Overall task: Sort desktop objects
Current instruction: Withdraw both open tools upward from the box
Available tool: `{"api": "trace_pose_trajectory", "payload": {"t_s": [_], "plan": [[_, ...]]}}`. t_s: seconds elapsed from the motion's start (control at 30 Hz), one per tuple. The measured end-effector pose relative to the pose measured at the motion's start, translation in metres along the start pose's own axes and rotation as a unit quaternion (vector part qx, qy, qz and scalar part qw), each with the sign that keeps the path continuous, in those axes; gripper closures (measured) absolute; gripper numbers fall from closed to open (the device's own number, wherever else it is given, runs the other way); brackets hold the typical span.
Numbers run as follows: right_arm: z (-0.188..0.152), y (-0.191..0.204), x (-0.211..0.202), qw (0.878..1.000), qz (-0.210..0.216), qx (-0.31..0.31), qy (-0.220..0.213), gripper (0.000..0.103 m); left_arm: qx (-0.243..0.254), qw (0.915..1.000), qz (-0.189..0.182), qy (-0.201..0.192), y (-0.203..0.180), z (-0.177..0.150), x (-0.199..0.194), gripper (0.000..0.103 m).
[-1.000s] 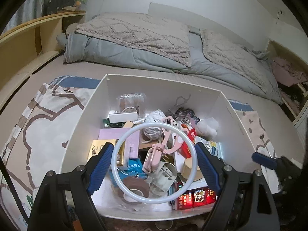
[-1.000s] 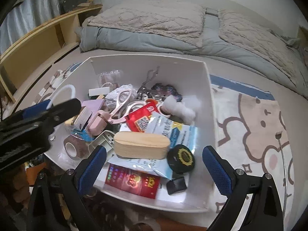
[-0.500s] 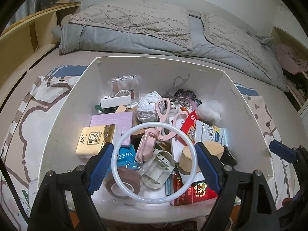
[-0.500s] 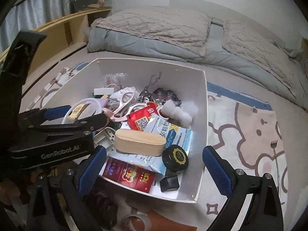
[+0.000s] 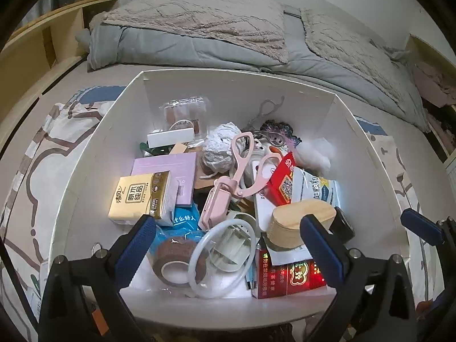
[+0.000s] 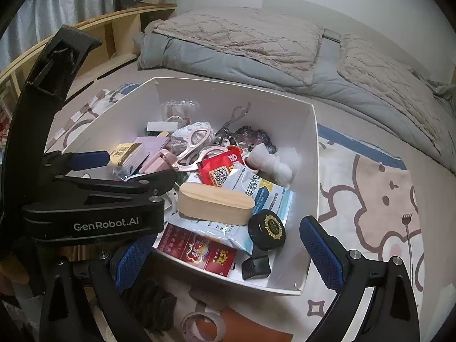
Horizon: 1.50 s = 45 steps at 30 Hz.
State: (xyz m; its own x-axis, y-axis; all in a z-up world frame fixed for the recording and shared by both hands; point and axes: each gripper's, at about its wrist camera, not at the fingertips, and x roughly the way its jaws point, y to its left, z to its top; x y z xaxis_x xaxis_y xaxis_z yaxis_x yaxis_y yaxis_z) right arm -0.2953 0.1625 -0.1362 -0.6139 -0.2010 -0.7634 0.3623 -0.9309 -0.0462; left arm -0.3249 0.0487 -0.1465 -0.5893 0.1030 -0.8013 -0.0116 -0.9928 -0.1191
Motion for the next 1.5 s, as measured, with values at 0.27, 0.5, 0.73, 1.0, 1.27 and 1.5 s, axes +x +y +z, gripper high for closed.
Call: {"api": "trace_pose_trajectory", "payload": {"t_s": [0.27,0.5,0.73,1.0,1.27,1.5], "plan": [[-0.001,0.001,-0.001,1.0,-0.001,0.002,0.002,0.003,0.005,1.0,0.0,0.001,-0.004,-0.001,-0.003,0.001],[0.0,0.001,-0.005,1.0,0.0,0.021,-0.002,0.003,0.004,1.0,0.001,-0.006,-0.001,0.0,-0.009,0.001],[0.001,-0.001,-0.01,0.999,-0.019,0.031,-0.002,0.0,-0.007,0.9998,0.006,-0.019,0.006,0.0,-0.019,0.001],[0.001,-0.009,-0.018,0.998,-0.04,0.047,-0.002,0.0,-0.007,0.9991,0.022,-0.037,0.015,0.002,-0.035,0.0],[0.002,-0.022,-0.034,0.996,-0.054,0.074,-0.01,0.0,0.01,0.9979,0.035,-0.054,0.018,0.0,-0.056,0.0],[0.005,-0.031,-0.061,0.992,-0.056,0.104,-0.037,0.0,0.015,0.9966,0.032,-0.075,0.022,-0.001,-0.082,0.0]]}}
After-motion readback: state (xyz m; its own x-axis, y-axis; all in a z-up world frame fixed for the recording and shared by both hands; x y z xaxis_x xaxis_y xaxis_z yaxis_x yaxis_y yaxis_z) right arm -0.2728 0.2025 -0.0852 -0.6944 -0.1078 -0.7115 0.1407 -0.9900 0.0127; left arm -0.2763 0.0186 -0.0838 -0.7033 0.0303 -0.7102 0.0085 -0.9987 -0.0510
